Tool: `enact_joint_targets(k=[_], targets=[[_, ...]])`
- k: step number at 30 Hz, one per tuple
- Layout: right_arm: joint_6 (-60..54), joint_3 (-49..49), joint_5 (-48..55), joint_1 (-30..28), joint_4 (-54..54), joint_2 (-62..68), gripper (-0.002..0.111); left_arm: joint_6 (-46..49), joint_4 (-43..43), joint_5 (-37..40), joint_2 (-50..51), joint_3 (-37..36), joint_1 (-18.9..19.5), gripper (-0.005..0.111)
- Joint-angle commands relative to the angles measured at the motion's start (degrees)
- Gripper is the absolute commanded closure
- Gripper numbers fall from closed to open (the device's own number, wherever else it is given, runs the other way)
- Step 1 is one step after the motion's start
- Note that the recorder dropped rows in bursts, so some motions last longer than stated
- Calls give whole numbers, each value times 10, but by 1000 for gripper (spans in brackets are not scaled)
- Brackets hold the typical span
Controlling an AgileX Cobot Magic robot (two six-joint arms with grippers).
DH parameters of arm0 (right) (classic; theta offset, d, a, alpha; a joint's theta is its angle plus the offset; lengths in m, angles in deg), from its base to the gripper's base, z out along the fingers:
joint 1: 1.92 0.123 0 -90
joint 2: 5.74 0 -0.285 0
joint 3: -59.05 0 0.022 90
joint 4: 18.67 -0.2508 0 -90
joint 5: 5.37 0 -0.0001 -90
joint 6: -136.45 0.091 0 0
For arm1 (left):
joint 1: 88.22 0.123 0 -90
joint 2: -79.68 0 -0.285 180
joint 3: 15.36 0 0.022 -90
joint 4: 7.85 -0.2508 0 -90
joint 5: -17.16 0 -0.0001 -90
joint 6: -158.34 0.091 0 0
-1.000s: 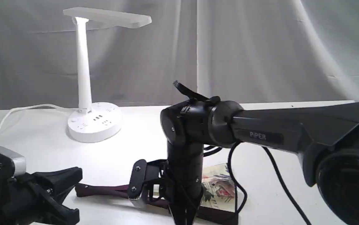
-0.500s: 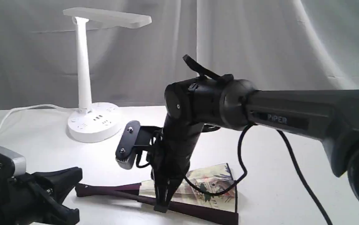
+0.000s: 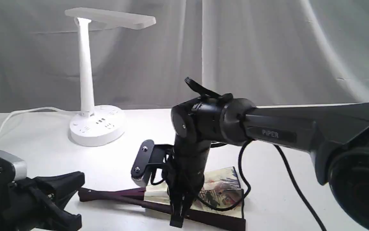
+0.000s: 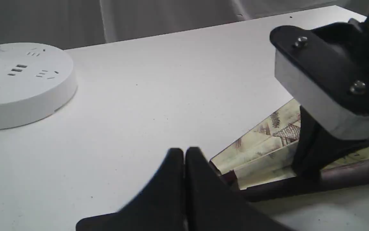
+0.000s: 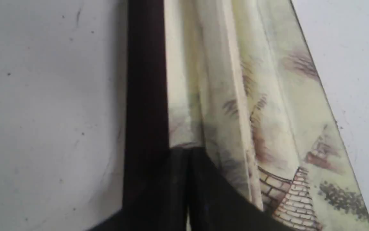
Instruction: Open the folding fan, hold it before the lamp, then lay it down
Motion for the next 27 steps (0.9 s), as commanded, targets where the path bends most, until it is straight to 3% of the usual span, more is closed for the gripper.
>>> enact_joint_targets(k=[1,14,19,27], targets=[[-59,26,58,-2,30,22,108,-3,6,-1,-1,3,-2,107],[-76,118,35,-1,33,-49,108,-3,6,-2,-1,3,-2,107],[-31,173,26,-1,37,-95,108,-3,6,-2,-1,3,-2,107],[110,255,-16,-1,137,-173,108,-2,6,-2,-1,3,-2,107]])
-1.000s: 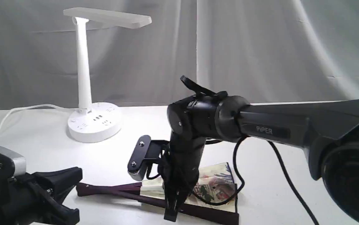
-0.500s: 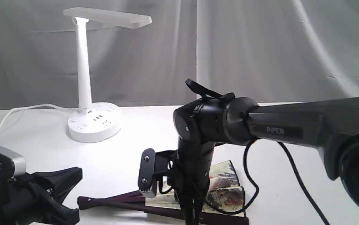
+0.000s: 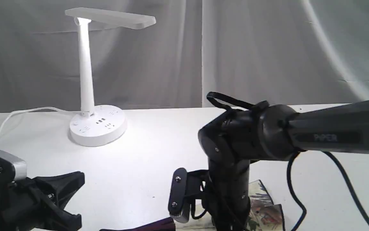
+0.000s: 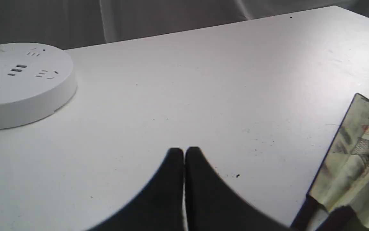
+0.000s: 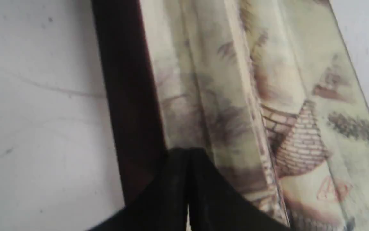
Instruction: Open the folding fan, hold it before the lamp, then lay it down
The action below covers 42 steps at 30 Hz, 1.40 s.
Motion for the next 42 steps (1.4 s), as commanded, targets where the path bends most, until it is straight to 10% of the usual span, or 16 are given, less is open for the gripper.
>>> enact_joint_targets(k=[1,12,27,42], targets=[[59,32,-17,-1,33,-41,108,-1,6,-2,-1,3,-2,107],[48,64,5,-1,-140,-119,108,-38,-22,192,21,92,-2,107],[43,255,-246,-2,-146,-119,108,-299,-349,192,175,276,-2,107],[162,267,-288,-64,-64,-89,108,-634,-719,146,220,354,-2,107]])
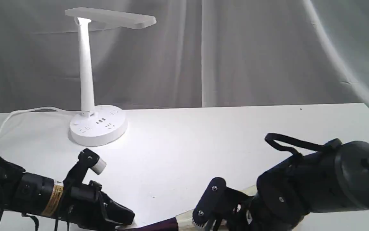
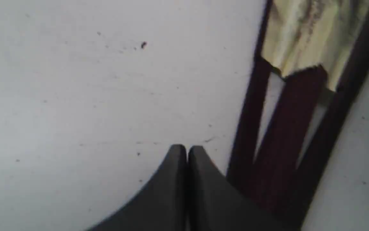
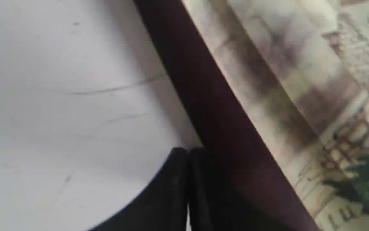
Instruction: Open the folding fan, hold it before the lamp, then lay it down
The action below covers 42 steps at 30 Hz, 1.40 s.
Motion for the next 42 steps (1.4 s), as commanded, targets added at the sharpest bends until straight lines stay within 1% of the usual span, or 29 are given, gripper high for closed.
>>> enact_joint_targets(k=[1,3,5,9,14,16,19,21,24,27,29,34,36,42], targets=[[17,7,-5,-47,25,33,108,-46,-39,-5,0,4,-2,107],[15,7,-20,-68,25,47,108,-50,-39,-14,0,4,-2,107],[15,7,-45,-86,27,62,108,-50,-39,-43,0,4,-2,107],[15,7,-102,-108,49,77,108,-50,-39,-121,0,4,-2,107],[17,7,-151,-132,49,83,108,-63,-39,-136,0,4,-10,107],[17,7,-163,-143,48,83,108,-63,-39,-136,0,3,-21,107],[18,7,-180,-153,48,83,108,-63,-39,-132,0,3,-49,107],[18,6,-190,-159,48,83,108,-63,-39,-111,0,3,-76,107],[18,-9,-182,-164,43,83,108,-75,-39,-66,0,3,-107,107],[18,-31,-167,-165,40,83,108,-95,-39,-39,-6,3,-116,107],[18,-45,-160,-165,39,83,108,-108,-39,-48,-7,3,-116,107],[18,-76,-158,-165,39,83,108,-140,-39,-113,-7,3,-116,107],[15,-87,-156,-165,39,84,108,-176,-39,-123,-7,3,-116,107],[15,-165,-100,-164,39,138,108,-225,-39,-142,-7,3,-116,107]])
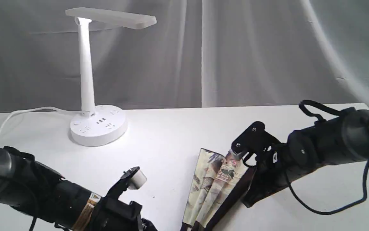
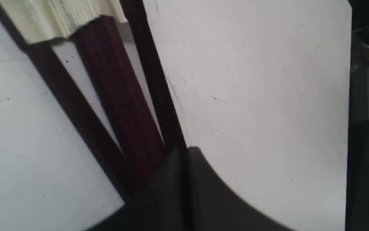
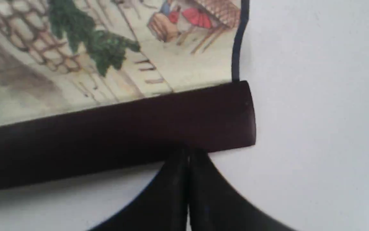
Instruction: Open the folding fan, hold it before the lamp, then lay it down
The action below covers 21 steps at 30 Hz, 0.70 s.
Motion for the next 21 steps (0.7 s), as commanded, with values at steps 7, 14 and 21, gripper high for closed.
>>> enact_joint_targets(k=[7,14,21], targets=[[-1,-107,47,-3,-30,73,108,-28,-1,3,-3,-1,-52,107],[-14,-145,47,6,-33,74,108,-28,22,46,-3,-1,-105,107],[-1,-169,71,10,-36,45,108,-27,16,-24,-6,15,-106,107]])
